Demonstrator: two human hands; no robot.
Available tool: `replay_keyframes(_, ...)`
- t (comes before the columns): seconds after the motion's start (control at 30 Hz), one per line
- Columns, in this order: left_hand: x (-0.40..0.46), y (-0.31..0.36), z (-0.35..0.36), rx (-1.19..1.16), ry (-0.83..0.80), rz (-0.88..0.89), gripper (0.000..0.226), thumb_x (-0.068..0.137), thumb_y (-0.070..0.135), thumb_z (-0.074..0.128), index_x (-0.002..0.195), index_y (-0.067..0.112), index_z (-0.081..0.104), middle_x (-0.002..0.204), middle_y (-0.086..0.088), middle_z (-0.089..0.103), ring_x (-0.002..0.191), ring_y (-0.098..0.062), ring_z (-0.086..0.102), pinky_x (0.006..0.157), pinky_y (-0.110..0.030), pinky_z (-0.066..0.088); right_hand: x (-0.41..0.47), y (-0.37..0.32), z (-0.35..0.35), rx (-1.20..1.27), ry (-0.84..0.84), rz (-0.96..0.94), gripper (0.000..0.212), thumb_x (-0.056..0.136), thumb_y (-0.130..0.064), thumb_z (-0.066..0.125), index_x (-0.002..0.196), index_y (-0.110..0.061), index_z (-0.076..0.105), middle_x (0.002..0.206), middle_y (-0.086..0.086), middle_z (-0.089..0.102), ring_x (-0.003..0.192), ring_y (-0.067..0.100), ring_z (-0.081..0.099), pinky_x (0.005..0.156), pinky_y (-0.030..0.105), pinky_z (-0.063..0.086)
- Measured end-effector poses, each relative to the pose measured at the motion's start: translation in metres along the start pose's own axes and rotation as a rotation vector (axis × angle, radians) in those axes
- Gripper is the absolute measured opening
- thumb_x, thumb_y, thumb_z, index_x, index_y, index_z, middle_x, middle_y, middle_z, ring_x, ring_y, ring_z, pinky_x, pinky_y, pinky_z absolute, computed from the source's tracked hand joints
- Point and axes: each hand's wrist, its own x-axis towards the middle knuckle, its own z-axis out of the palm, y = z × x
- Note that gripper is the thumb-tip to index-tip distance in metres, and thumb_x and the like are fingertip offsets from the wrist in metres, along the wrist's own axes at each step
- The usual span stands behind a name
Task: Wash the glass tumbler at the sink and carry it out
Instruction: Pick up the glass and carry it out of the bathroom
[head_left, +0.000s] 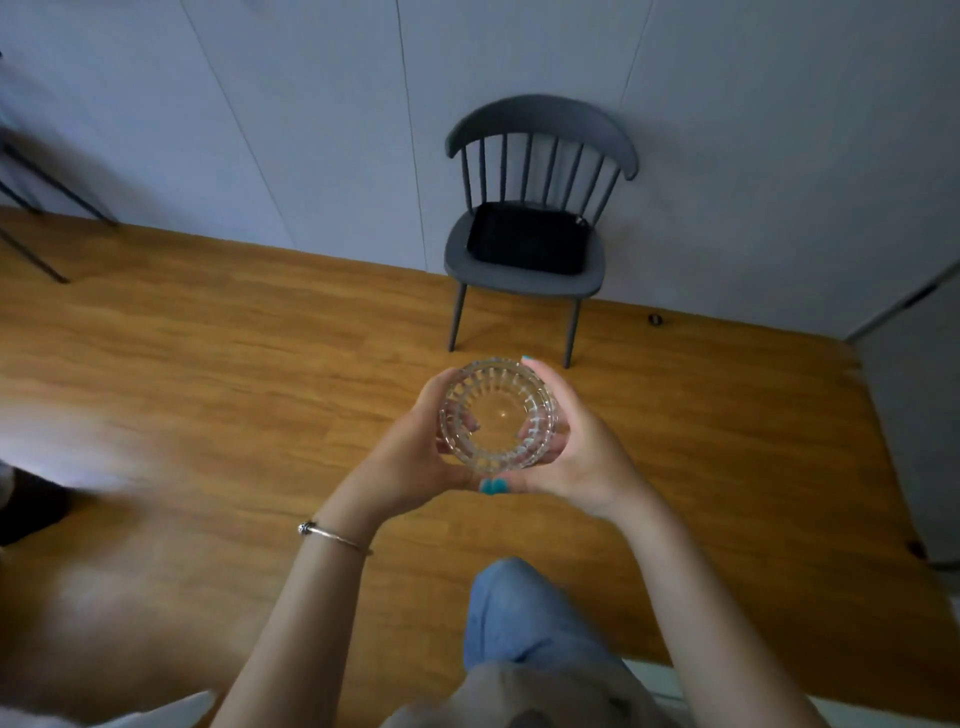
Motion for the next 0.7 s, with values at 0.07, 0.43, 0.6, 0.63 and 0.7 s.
replay_keyframes(0.07, 0.041, -0.003, -0.004, -0.009, -0.034, -0.002, 0.111, 0.055, -0.001, 0.09, 0.144, 0.021, 0.028, 0.101, 0.003, 0.058, 0.087, -0.008, 0.062, 0.08, -0.028, 0.057, 0.032, 0.004, -0.016, -0.006, 0.023, 0.006, 0.116, 0.045, -0.023, 0.098, 0.14, -0.049, 0.036, 0.133, -0.011, 0.054, 0.114, 0.011, 0.063, 0.09, 0.039, 0.057)
replay_keyframes(0.43, 0.283, 0.012, -0.017, -0.011, -0.125, 0.009, 0.109, 0.063, 0.003, 0.087, 0.146, 0.021, 0.018, 0.122, 0.016, 0.05, 0.111, -0.001, 0.057, 0.081, -0.016, 0.053, 0.233, 0.017, -0.14, -0.007, 0.052, 0.062, 0.117, 0.053, -0.011, 0.095, 0.146, -0.039, 0.031, 0.137, -0.016, 0.049, 0.119, 0.008, 0.059, 0.091, 0.029, 0.056)
replay_keyframes(0.6, 0.385, 0.006, -0.031, 0.014, -0.128, 0.028, 0.1, 0.067, 0.004, 0.085, 0.139, 0.018, 0.018, 0.114, 0.018, 0.05, 0.103, -0.004, 0.061, 0.083, -0.019, 0.055, 0.324, 0.027, -0.18, -0.035, 0.084, 0.106, 0.116, 0.054, -0.018, 0.094, 0.147, -0.041, 0.028, 0.136, -0.025, 0.044, 0.126, 0.007, 0.051, 0.096, 0.034, 0.054)
replay_keyframes(0.63, 0.407, 0.002, -0.035, 0.017, -0.127, 0.04, 0.099, 0.066, 0.003, 0.085, 0.138, 0.016, 0.018, 0.113, 0.017, 0.051, 0.101, -0.004, 0.062, 0.083, -0.022, 0.056, 0.343, 0.029, -0.187, -0.044, 0.095, 0.109, 0.116, 0.054, -0.019, 0.094, 0.147, -0.039, 0.028, 0.136, -0.025, 0.043, 0.127, 0.006, 0.05, 0.098, 0.036, 0.053)
replay_keyframes(0.7, 0.451, -0.006, -0.042, 0.04, -0.136, 0.063, 0.098, 0.066, 0.004, 0.085, 0.137, 0.013, 0.018, 0.112, 0.017, 0.052, 0.099, -0.002, 0.063, 0.084, -0.022, 0.055, 0.382, 0.033, -0.2, -0.053, 0.118, 0.119, 0.116, 0.055, -0.017, 0.094, 0.148, -0.036, 0.028, 0.134, -0.028, 0.044, 0.125, 0.001, 0.05, 0.099, 0.035, 0.052)
